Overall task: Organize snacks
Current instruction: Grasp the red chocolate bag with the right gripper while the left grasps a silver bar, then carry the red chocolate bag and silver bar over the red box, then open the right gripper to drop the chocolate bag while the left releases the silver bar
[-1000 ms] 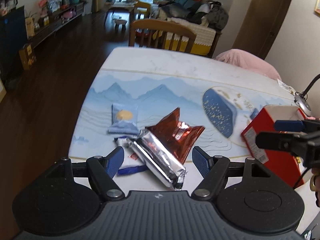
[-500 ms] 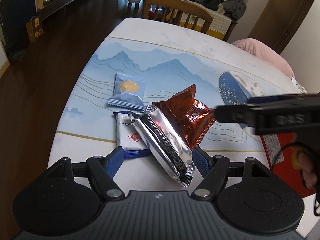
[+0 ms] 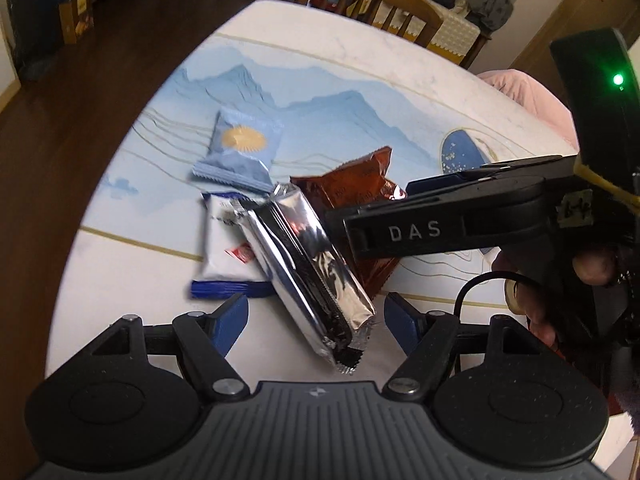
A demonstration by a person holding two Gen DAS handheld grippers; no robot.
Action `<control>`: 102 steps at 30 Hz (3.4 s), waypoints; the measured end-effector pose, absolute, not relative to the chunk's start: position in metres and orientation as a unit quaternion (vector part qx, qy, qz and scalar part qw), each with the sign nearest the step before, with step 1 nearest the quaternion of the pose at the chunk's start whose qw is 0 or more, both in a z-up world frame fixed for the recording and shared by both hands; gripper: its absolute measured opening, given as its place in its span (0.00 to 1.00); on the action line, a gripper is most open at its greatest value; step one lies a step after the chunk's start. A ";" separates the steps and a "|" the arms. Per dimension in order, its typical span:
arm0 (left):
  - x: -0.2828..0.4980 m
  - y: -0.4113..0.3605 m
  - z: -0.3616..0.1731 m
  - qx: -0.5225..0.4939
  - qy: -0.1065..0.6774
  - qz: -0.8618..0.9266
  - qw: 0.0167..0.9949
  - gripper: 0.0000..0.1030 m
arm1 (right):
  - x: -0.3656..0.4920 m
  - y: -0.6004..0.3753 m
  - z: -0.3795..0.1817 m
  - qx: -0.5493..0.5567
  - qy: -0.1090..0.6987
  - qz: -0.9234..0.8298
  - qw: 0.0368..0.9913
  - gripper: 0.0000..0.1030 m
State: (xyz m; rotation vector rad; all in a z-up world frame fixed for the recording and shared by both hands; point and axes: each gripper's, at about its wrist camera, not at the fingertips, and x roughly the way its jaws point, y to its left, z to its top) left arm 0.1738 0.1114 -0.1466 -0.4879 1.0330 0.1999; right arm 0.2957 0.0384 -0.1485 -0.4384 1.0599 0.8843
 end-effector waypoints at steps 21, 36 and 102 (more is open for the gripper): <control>0.218 0.088 -0.166 -0.229 0.519 0.197 0.800 0.73 | 0.313 -0.012 -0.129 -0.127 0.477 0.375 0.784 0.49; 0.221 0.077 -0.165 -0.209 0.519 0.280 0.780 0.47 | 0.290 -0.076 -0.091 -0.073 0.461 0.372 0.802 0.49; 0.279 -0.192 -0.050 -0.121 0.494 -0.072 0.858 0.43 | 0.276 -0.384 -0.073 -0.011 0.457 0.218 0.862 0.49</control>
